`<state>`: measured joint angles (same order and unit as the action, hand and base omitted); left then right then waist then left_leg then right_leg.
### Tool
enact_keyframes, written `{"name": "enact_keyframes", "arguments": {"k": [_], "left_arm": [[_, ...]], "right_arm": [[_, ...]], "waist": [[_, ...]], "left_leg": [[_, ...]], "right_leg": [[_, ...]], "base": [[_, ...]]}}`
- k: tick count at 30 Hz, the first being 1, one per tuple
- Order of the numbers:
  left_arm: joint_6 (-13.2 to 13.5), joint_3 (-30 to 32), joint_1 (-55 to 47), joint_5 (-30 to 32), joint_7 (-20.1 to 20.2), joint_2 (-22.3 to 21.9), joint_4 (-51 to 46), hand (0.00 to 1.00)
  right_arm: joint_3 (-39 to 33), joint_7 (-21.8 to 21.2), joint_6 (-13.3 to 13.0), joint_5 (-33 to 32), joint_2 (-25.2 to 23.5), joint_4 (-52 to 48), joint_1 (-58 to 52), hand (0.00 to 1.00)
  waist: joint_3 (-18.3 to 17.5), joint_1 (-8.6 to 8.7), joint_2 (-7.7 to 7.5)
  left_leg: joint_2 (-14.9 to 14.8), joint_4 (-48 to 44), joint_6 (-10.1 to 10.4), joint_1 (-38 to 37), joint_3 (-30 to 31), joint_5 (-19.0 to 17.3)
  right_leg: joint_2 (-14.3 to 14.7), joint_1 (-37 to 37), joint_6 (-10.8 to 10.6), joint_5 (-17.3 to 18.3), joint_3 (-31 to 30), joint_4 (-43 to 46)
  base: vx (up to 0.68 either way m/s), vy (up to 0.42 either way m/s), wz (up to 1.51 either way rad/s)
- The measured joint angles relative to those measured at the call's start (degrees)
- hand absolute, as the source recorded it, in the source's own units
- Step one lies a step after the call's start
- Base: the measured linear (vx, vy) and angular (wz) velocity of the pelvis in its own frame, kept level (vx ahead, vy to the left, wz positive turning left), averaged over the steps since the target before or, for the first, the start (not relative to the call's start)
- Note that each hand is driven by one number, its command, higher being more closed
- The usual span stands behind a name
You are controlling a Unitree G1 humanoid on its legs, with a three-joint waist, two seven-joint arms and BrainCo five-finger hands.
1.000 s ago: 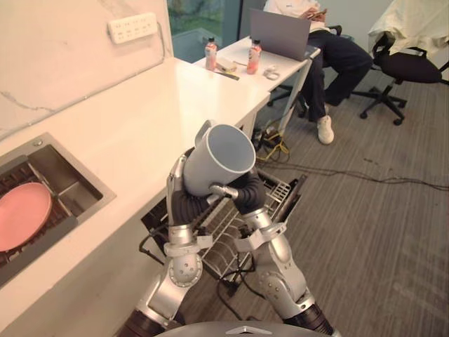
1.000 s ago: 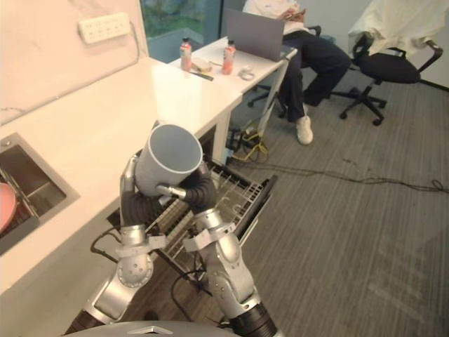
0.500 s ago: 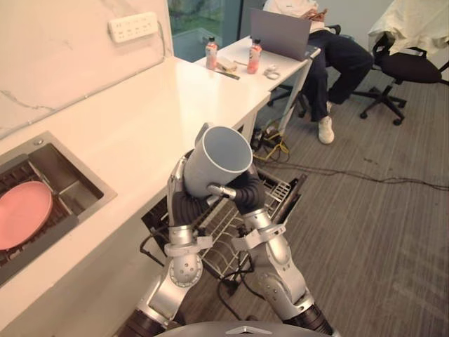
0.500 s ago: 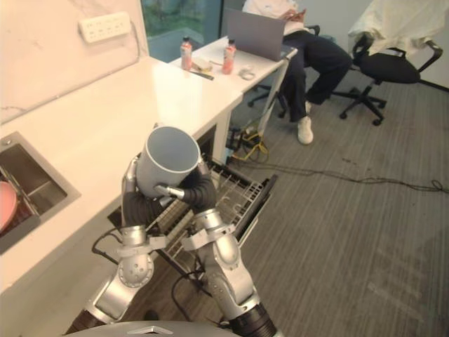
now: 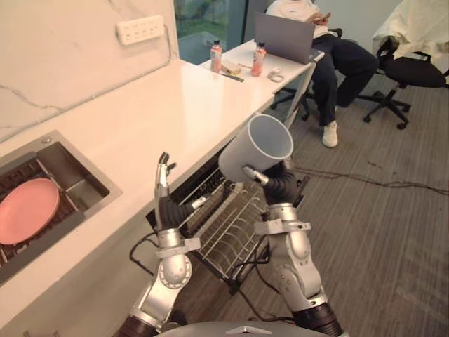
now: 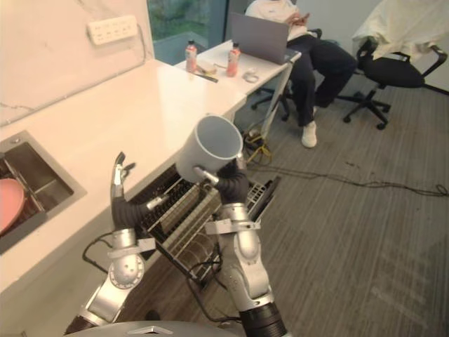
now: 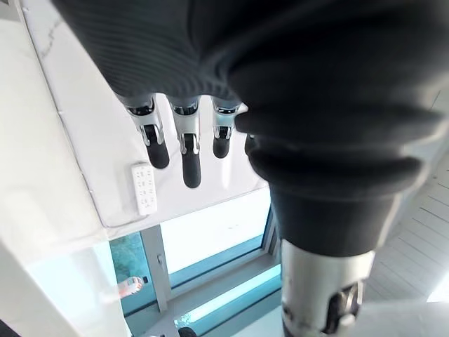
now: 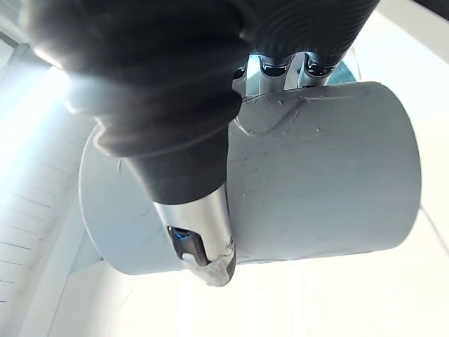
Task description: Walk over to the sink, pick up the cup, carry it to the dishwasher, place the cup inside the dishwasher, then close the dishwasher door
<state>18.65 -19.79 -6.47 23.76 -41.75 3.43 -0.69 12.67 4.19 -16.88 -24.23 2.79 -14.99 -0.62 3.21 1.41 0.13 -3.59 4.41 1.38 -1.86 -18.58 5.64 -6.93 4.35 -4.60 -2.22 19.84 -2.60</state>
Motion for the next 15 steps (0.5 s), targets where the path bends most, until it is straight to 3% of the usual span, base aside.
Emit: {"name": "enact_keyframes", "arguments": {"k": [2, 5, 7, 9, 11, 15], "left_arm": [[0.0, 2.1, -0.2, -0.6, 0.2, 0.0, 1.9, 0.0], [0.1, 5.8, -0.6, -4.6, 2.7, 0.1, 5.0, 0.0], [0.2, 8.3, 0.3, -8.9, 4.8, 0.1, 9.0, 0.0], [2.6, 9.6, 3.0, -10.2, 5.2, 1.4, 10.6, 0.0], [5.0, 10.1, 7.1, -12.5, 6.6, 3.4, 12.0, 0.0], [8.0, 11.1, 8.5, -16.7, 13.2, 5.2, 11.6, 0.0]], "right_arm": [[-2.6, 0.0, 1.5, 0.1, 0.1, 0.5, -1.0, 1.0], [-6.3, -1.5, 6.2, 1.6, 1.7, 5.3, -1.1, 1.0], [-7.7, -2.8, 10.3, 2.2, 4.9, 15.4, 1.3, 1.0], [-8.5, -2.9, 12.9, 3.2, 8.0, 23.4, 7.1, 1.0], [-8.8, -2.9, 15.3, 3.9, 11.3, 30.3, 14.6, 1.0], [-8.8, -3.5, 18.4, 4.5, 14.5, 32.6, 19.9, 1.0]], "waist": [[0.0, -0.05, 0.02], [0.0, -0.08, 0.06], [1.3, -0.38, 0.01], [4.7, -1.78, 0.67], [8.4, -3.0, 1.99], [10.4, -3.61, 3.11]], "left_leg": [[0.1, 0.0, 0.0, 0.3, 0.6, 0.2], [0.2, -0.1, -0.3, 1.7, 1.9, 0.9], [-0.3, -4.5, -0.4, 6.4, 4.5, 0.0], [-1.6, -8.5, 0.1, 10.9, 5.3, -1.3], [-2.0, -8.9, 0.0, 13.2, 6.2, -0.3], [-1.5, -5.1, -0.1, 13.7, 7.8, 2.5]], "right_leg": [[-0.1, 0.0, -0.3, -0.2, 0.6, 0.0], [-0.1, -0.4, -0.3, -0.4, 1.9, 0.0], [-0.1, -2.2, -0.1, -0.6, 4.0, 0.7], [0.1, -4.7, 0.9, -0.8, 4.4, 1.5], [0.3, -6.8, 1.3, -1.4, 5.0, 2.2], [0.2, -8.7, 1.5, -1.3, 6.2, 3.3]], "base": [[0.0, 0.002, 0.18], [-0.02, 0.001, 0.24], [-0.07, -0.001, 0.43], [-0.14, 0.008, 0.2], [-0.19, 0.017, 0.1], [-0.09, 0.016, 0.13]]}}
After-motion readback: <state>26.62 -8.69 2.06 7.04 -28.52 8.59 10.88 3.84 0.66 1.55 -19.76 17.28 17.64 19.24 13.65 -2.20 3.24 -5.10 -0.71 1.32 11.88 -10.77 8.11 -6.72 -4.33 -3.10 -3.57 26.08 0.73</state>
